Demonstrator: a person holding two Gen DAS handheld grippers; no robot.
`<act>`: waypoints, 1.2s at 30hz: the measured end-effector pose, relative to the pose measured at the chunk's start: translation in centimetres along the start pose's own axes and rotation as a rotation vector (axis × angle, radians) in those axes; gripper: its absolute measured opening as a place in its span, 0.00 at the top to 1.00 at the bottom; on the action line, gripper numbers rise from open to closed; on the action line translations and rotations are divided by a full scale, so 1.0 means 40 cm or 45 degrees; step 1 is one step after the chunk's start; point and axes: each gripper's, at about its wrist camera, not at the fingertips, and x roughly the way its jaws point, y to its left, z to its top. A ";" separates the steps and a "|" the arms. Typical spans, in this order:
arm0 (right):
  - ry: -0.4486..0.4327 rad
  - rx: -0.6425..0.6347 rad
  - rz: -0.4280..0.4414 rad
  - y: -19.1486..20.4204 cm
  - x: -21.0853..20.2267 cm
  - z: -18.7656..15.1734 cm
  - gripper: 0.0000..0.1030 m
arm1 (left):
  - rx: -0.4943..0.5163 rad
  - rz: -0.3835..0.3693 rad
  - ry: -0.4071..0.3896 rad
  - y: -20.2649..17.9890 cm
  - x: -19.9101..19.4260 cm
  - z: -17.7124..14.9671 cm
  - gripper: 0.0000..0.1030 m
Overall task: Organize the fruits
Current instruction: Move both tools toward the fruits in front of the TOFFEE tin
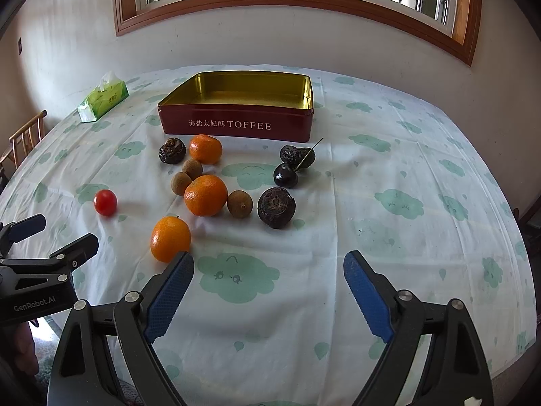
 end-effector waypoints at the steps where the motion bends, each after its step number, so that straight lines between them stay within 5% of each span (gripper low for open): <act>1: 0.000 0.000 0.000 0.000 0.000 0.000 0.15 | -0.002 0.000 0.001 0.002 0.001 -0.001 0.00; 36: 0.021 0.005 0.003 0.006 0.010 -0.014 0.18 | -0.030 -0.017 0.031 0.012 0.022 -0.011 0.00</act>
